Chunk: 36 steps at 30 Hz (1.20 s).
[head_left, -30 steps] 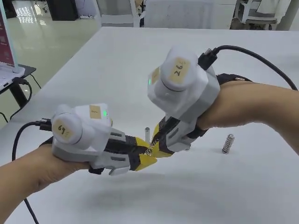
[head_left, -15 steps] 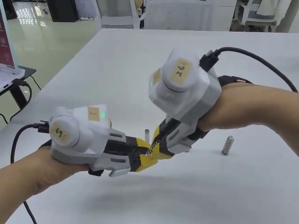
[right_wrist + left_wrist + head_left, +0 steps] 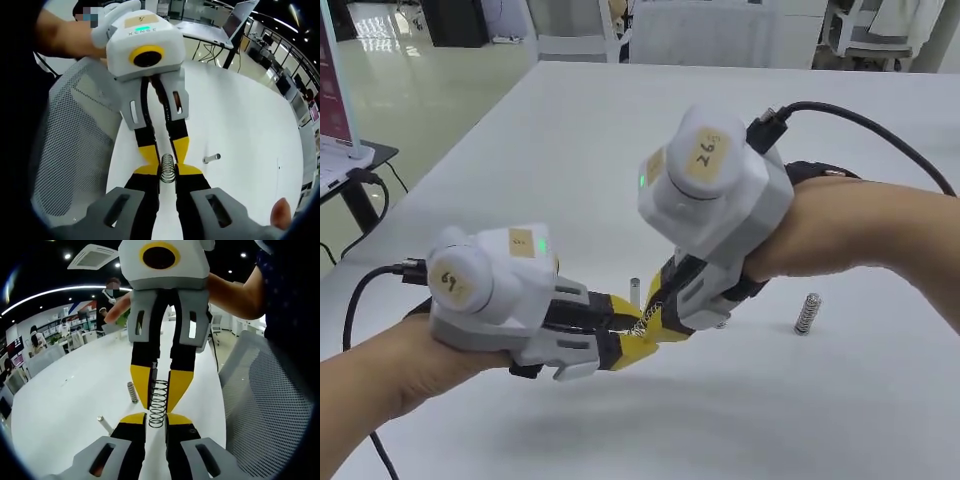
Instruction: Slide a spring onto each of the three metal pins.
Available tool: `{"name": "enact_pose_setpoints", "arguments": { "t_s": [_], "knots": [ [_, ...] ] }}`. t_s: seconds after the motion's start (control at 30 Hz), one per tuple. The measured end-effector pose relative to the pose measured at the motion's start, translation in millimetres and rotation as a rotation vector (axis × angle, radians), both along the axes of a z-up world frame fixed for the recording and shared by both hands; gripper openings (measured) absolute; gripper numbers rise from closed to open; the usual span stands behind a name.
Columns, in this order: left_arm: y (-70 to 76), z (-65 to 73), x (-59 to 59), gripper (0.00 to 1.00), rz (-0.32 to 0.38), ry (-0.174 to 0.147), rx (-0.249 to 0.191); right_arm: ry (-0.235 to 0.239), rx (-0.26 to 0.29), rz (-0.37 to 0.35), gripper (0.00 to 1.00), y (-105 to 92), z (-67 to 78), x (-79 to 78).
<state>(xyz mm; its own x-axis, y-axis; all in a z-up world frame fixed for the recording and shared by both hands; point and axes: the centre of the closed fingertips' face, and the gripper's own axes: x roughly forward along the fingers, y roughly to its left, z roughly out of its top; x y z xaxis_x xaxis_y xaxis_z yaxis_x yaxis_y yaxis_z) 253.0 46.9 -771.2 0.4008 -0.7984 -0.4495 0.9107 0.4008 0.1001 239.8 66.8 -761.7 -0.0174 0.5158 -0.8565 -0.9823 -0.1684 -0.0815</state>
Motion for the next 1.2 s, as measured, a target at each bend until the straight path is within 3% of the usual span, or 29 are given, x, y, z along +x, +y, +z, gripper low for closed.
{"name": "enact_pose_setpoints", "arguments": {
  "t_s": [0.67,1.2],
  "knots": [
    [17.7,-5.4,1.2,0.19,0.049,0.045,0.008,-0.02,-0.048,-0.002,0.09,-8.8,-3.4,10.1],
    [38.4,-10.5,2.1,0.32,0.138,0.086,0.008,-0.044,-0.062,-0.004,0.09,-11.7,-0.8,20.8]
  ]
}}
